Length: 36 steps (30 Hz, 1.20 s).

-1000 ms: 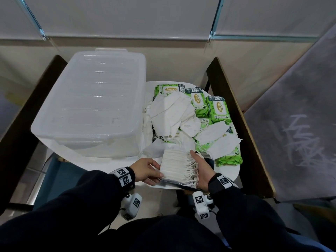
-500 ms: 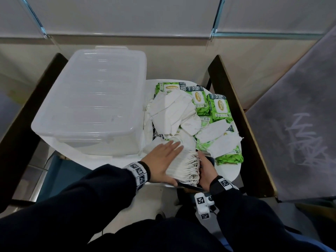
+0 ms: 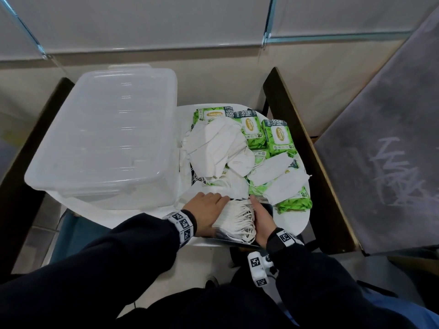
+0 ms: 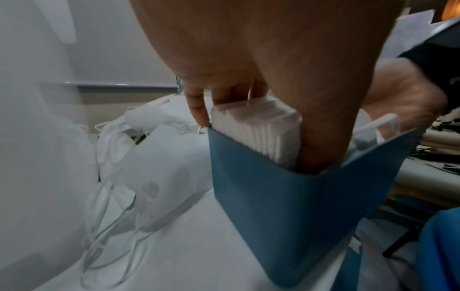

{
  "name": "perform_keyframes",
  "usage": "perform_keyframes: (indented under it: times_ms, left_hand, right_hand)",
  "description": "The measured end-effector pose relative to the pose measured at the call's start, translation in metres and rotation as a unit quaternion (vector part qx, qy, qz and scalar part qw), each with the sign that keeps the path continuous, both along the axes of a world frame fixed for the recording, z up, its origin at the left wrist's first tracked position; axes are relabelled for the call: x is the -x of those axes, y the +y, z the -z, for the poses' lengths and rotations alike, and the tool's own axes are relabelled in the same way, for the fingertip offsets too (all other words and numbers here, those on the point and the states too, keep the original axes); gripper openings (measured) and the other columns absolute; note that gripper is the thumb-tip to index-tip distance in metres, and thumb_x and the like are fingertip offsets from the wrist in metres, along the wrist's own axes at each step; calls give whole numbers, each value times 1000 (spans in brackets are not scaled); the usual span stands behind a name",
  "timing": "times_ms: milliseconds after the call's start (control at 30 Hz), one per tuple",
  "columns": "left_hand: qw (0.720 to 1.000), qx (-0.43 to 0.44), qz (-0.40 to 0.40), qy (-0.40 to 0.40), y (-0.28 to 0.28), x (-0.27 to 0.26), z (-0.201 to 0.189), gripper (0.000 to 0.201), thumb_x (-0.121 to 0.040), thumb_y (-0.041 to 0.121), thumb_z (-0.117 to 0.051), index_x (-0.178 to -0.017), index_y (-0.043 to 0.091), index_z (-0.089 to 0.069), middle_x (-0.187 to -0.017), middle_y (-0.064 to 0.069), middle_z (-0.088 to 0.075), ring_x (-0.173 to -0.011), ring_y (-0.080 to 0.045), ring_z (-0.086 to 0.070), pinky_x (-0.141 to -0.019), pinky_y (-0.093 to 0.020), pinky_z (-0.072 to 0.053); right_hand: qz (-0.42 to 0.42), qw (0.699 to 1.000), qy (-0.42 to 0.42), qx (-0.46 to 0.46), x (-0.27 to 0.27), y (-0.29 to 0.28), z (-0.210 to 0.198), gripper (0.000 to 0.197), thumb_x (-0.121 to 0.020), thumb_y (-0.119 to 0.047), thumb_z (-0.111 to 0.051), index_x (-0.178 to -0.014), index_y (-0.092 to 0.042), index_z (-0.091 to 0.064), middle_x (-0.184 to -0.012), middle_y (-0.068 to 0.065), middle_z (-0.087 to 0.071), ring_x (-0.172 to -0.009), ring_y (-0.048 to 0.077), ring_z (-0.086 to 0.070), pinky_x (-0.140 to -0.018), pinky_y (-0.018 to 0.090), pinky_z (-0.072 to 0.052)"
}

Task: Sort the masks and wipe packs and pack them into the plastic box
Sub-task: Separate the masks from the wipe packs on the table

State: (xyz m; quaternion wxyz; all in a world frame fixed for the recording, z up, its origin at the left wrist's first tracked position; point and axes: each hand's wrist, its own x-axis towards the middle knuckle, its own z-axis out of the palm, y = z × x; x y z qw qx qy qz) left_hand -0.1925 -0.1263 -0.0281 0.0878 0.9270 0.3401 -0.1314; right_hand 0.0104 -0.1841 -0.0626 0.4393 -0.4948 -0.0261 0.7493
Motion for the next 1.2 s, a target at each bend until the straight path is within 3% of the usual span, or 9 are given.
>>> perform_keyframes:
  times_ms: [100,233,433,567,667,833,933,1033,1200]
  left_hand:
    - [999,-43,-2,20,-4,-1,-6,120,-68,61,-75,-159,13,-13,-144,-10,-44,-127,-32,-45,-108,-51,-35]
    - [1000,16,-12,6,-11,3,-3,150,-59,80,-75,-162,12,10,-169,-14,-3,-156,-33,-4,-125,-58,-4]
    - [998,6,15,-58,-26,0,21,141,-68,100,-43,-162,11,14,-170,-9,19,-156,-26,22,-126,-52,9]
    - [999,16,-21,-47,-20,8,23,142,-67,102,-40,-161,11,15,-170,-10,17,-156,-26,20,-127,-54,3]
    - [999,13,14,-40,-22,16,24,139,-68,99,-43,-163,11,9,-171,-12,5,-158,-29,4,-127,-51,0]
    - [997,22,-49,-61,-18,40,15,143,-63,95,-53,-163,16,11,-169,-9,-13,-152,-25,-21,-125,-47,-8]
    - [996,25,-66,-60,-16,47,14,144,-60,96,-53,-163,18,12,-168,-5,-15,-150,-23,-22,-123,-45,-16]
    - [994,38,-86,-58,-14,44,11,146,-56,101,-50,-163,21,10,-166,-2,-16,-149,-22,-22,-121,-44,-21]
    - [971,102,-156,-149,14,26,-6,114,-71,101,-35,-160,31,-24,-156,1,-35,-141,-20,-36,-117,-42,-32]
  right_hand:
    - [11,1000,-5,-1,2,0,2,65,-101,-56,-53,-140,-5,-60,-135,21,-66,-126,37,-64,-105,47,-51]
    - [6,1000,14,3,4,-1,4,72,-96,-62,-59,-142,-7,-60,-139,23,-63,-129,40,-61,-114,55,-43]
    - [1,1000,28,0,3,-1,3,69,-98,-60,-54,-142,-7,-59,-139,23,-63,-130,40,-60,-114,55,-42]
    - [13,1000,17,1,5,-2,-2,68,-98,-58,-55,-142,-6,-59,-138,22,-64,-129,39,-61,-116,56,-40]
    - [8,1000,-9,20,5,-4,-3,69,-94,-57,-63,-137,-3,-63,-134,24,-66,-124,40,-64,-114,56,-43]
    - [-35,986,-164,14,-15,0,-18,49,-99,-40,-65,-125,1,-65,-114,14,-76,-104,29,-74,-89,40,-58]
    - [-95,967,-237,19,-40,4,-30,60,-98,-47,-65,-136,-1,-55,-132,18,-63,-124,29,-61,-109,44,-47]
    - [-144,948,-284,-1,-59,16,-48,63,-95,-47,-68,-135,0,-58,-132,19,-65,-120,30,-65,-106,43,-49]
    - [-175,919,-349,-64,-73,51,-82,25,-97,-28,-69,-113,-9,-69,-112,13,-76,-105,30,-73,-98,45,-54]
